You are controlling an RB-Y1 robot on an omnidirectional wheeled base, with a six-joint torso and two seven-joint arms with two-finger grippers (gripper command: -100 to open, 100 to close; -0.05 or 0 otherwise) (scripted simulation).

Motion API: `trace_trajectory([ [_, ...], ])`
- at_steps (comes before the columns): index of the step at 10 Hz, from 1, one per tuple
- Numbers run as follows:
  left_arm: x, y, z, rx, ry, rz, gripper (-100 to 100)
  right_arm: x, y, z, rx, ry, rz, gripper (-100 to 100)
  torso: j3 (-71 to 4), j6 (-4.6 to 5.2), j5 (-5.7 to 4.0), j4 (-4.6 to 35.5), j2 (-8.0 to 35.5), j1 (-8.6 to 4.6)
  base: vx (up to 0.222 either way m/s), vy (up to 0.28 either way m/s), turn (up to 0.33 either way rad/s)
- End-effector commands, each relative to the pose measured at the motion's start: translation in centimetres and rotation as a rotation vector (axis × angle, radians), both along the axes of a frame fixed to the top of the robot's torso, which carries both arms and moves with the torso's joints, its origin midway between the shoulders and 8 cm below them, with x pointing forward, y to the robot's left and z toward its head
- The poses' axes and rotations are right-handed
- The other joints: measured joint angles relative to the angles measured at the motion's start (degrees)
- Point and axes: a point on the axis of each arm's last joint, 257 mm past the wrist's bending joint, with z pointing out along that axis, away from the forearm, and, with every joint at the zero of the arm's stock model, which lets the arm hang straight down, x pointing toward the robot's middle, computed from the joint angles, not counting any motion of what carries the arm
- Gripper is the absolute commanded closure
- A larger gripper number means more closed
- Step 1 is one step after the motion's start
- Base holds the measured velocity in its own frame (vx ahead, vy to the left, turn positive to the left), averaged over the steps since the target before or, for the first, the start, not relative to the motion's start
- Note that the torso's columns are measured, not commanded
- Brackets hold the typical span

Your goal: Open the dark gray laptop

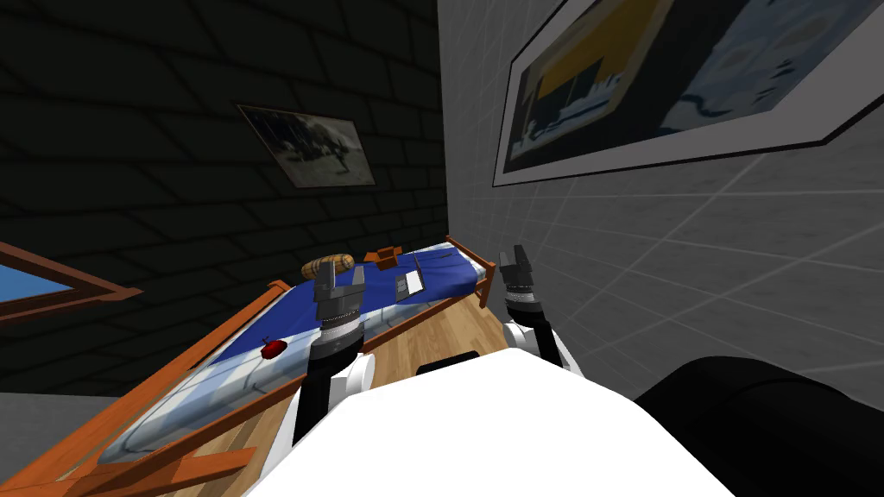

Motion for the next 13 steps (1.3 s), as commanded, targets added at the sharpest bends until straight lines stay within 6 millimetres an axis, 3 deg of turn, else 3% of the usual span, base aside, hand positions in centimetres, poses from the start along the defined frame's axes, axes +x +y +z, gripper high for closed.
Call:
trace_trajectory([
  [1,0.0,0.0,0.0,0.0,0.0,0.0,0,0.0,0.0,0.0,0.0,0.0,0.0,0,-4.7,0.0,0.0,2.3,2.3,0.0,0.0,0.0,0.0],
  [9,0.0,0.0,0.0,0.0,0.0,0.0,0,0.0,0.0,0.0,0.0,0.0,0.0,0,-70.7,0.0,0.0,35.4,35.4,0.0,0.0,0.0,0.0],
  [10,0.5,-0.4,-0.8,0.051,0.018,-0.005,-100,0.0,0.0,0.0,0.0,0.0,0.0,0,-79.2,0.0,0.0,39.6,39.6,0.0,0.033,-0.028,0.013],
  [13,1.9,-0.2,-2.8,0.131,0.059,0.014,-100,0.0,0.0,0.0,0.0,0.0,0.0,0,-84.6,0.0,-0.03,42.2,42.1,-0.12,0.07,-0.071,0.02],
])
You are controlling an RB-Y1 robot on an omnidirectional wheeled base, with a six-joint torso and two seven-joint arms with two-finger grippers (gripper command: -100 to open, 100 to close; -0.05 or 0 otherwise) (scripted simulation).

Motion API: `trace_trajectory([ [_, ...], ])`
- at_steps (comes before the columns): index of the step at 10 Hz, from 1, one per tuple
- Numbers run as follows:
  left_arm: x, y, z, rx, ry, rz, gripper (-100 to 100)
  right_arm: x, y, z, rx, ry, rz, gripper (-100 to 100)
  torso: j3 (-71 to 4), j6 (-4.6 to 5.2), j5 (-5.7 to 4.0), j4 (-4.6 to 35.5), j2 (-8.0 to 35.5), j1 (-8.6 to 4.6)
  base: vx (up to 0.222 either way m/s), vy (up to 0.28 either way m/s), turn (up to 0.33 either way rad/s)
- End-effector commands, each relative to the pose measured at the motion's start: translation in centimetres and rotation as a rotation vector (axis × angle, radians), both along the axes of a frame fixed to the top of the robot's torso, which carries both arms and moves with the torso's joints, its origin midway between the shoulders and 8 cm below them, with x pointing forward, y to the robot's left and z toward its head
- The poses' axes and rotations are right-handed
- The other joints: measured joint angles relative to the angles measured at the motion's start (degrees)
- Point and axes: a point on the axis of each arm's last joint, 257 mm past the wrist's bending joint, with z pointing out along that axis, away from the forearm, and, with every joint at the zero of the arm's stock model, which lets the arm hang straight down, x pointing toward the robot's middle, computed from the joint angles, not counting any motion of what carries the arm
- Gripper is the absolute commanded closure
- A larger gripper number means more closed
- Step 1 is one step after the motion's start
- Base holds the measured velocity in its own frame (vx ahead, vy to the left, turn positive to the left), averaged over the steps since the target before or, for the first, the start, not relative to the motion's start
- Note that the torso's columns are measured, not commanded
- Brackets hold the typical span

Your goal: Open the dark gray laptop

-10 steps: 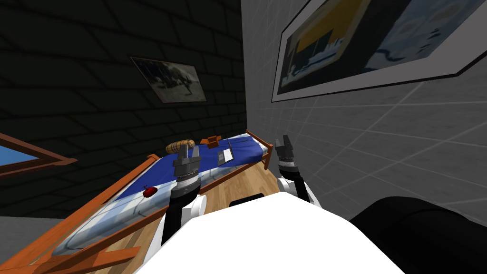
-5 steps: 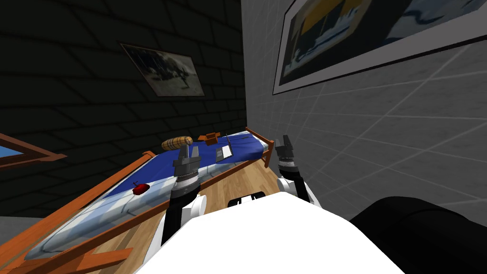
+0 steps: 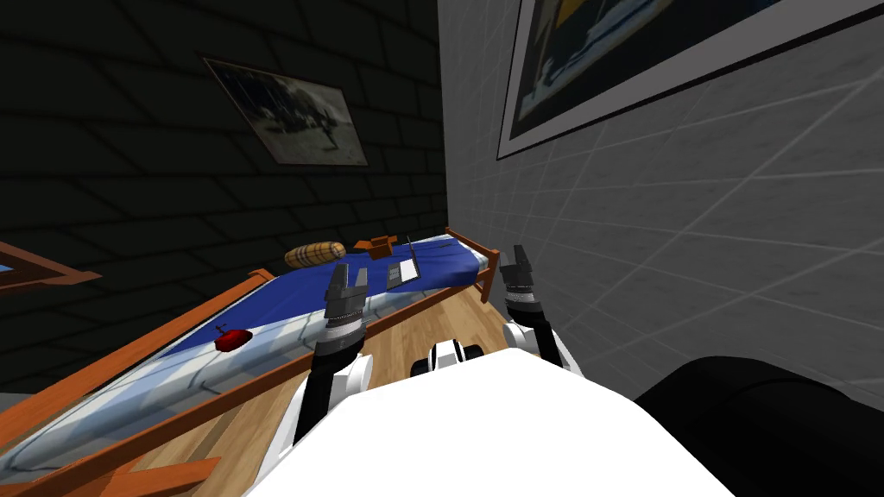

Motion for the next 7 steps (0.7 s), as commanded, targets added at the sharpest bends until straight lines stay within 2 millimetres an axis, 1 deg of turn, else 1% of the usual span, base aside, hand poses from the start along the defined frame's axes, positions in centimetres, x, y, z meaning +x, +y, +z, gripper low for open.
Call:
trace_trajectory([
  [1,1.5,0.5,-2.2,0.075,0.04,0.032,-100,0.0,0.0,0.0,0.0,0.0,0.0,0,0.0,0.0,0.0,0.1,0.1,0.0,0.101,-0.103,0.033],
  [3,2.2,1.0,-3.3,0.101,0.06,0.054,-100,0.0,0.0,0.0,0.0,0.0,0.0,0,0.0,0.0,0.03,0.1,0.2,0.12,0.085,-0.089,0.021],
  [7,3.6,2.0,-5.4,0.139,0.096,0.099,-100,0.0,0.0,0.0,0.0,0.0,0.0,0,0.1,0.0,0.05,0.1,0.3,0.18,0.058,-0.059,0.016],
])
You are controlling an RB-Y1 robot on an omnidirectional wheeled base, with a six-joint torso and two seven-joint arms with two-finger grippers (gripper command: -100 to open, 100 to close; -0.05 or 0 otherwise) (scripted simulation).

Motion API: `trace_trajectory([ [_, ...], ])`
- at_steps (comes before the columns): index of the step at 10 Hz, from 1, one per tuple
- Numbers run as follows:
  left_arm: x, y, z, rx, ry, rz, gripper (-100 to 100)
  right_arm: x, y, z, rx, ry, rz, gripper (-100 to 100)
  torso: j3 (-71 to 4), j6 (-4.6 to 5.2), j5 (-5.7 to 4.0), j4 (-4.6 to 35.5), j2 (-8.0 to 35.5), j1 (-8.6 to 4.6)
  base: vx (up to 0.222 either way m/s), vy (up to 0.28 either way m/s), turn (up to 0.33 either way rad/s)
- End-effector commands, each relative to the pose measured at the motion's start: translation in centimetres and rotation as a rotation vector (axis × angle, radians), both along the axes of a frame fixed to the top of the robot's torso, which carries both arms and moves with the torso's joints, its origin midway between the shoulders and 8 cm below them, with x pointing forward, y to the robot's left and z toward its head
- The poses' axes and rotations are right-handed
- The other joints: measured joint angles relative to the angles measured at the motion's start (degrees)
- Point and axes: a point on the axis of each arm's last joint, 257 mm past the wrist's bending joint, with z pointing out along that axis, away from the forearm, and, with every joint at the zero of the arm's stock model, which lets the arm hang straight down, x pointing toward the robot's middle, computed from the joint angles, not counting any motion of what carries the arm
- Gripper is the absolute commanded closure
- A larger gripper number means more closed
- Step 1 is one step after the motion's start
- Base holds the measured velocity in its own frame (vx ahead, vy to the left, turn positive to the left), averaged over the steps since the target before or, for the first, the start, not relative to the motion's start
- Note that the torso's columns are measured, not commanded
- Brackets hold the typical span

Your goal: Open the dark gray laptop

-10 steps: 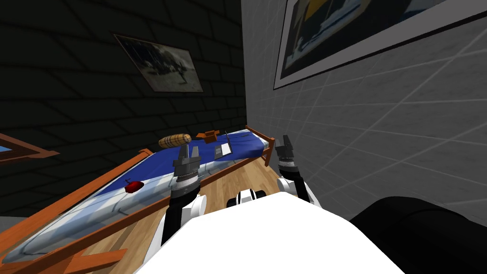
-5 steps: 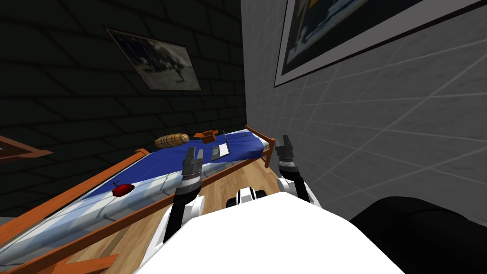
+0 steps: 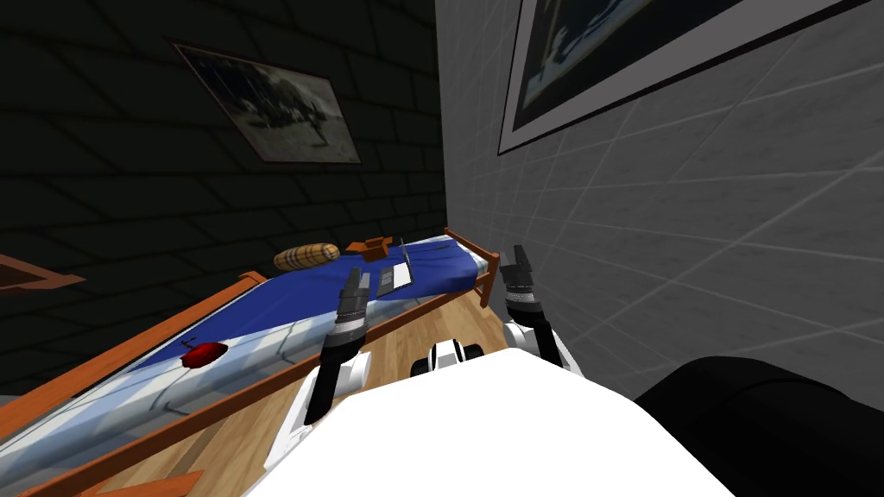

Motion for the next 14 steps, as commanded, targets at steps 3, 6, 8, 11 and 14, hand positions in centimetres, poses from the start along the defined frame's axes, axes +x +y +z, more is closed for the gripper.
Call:
trace_trajectory([
  [3,1.7,1.5,-3.0,0.04,0.047,0.064,-100,0.0,0.0,0.0,0.0,0.0,0.0,0,-0.1,0.0,-0.05,0.0,-0.2,-0.15,0.082,-0.083,0.022],
  [6,2.7,2.5,-5.0,0.071,0.08,0.102,-100,0.0,0.0,0.0,0.0,0.0,0.0,0,0.0,0.0,0.0,0.0,0.0,-0.02,0.065,-0.068,0.02],
  [8,3.2,3.0,-5.9,0.092,0.096,0.119,-100,0.0,0.0,0.0,0.0,0.0,0.0,0,0.0,0.0,-0.02,0.0,0.0,-0.06,0.059,-0.065,0.015],
  [11,4.4,4.4,-8.3,0.152,0.139,0.162,-100,0.0,0.0,0.0,0.0,0.0,0.0,0,0.0,0.0,-0.03,0.0,-0.1,-0.08,0.07,-0.086,0.023],
  [14,5.1,5.4,-10.0,0.183,0.169,0.192,-100,0.0,0.0,0.0,0.0,0.0,0.0,0,0.0,0.0,0.0,0.0,0.0,-0.01,0.075,-0.079,0.019],
])
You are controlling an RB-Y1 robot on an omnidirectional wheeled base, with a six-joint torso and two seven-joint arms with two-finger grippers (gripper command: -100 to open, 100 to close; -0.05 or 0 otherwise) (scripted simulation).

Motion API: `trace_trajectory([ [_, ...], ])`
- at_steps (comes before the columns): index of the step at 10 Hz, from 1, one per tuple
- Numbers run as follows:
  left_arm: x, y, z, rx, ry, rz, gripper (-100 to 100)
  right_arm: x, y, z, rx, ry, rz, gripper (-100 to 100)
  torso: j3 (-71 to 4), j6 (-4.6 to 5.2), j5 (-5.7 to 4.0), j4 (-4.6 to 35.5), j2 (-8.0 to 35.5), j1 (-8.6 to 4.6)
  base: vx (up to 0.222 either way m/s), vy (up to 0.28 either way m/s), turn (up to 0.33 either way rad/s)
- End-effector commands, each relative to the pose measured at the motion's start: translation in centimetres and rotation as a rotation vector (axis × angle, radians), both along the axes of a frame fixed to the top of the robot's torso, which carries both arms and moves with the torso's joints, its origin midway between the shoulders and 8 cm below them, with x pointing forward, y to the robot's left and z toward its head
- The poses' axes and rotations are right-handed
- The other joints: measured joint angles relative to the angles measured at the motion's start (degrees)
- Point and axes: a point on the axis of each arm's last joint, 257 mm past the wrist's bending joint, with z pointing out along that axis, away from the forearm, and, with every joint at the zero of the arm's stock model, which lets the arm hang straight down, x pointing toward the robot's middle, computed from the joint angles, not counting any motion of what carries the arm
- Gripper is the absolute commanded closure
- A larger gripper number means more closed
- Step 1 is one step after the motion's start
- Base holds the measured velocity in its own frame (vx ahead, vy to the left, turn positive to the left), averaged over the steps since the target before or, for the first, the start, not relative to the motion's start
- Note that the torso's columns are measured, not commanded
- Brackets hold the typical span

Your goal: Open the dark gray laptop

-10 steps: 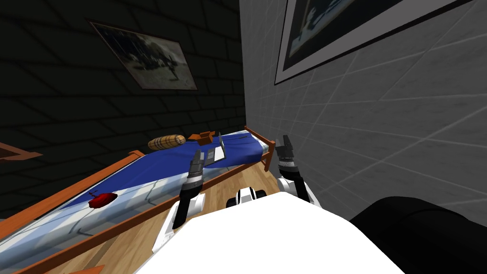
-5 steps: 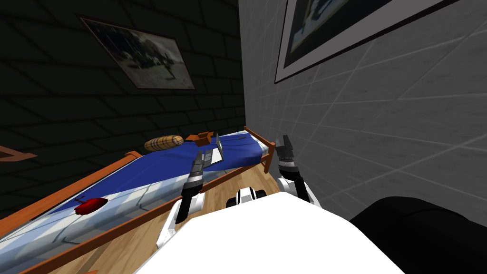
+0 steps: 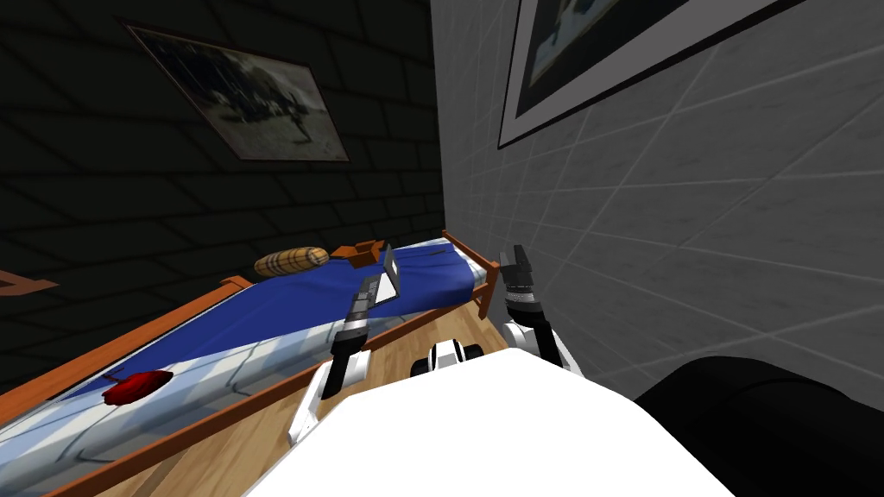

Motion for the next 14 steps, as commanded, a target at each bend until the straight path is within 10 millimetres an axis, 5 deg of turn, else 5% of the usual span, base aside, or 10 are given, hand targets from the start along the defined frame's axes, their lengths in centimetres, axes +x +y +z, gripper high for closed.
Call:
trace_trajectory([
  [1,0.8,1.2,-2.1,0.03,0.038,0.041,-100,0.0,0.0,0.0,0.0,0.0,0.0,0,0.0,-0.01,0.0,0.0,0.1,0.01,0.081,-0.082,0.027],
  [9,2.1,2.0,-7.0,-0.031,0.11,0.13,-100,0.0,0.0,0.0,0.0,0.0,0.0,0,0.0,0.0,0.0,0.0,0.0,-0.01,0.061,-0.067,0.017],
  [14,2.5,2.3,-5.6,-0.02,0.106,0.13,-100,0.0,0.0,0.0,0.0,0.0,0.0,0,0.0,-0.01,-0.01,0.0,-0.1,-0.03,0.03,-0.002,-0.01],
])
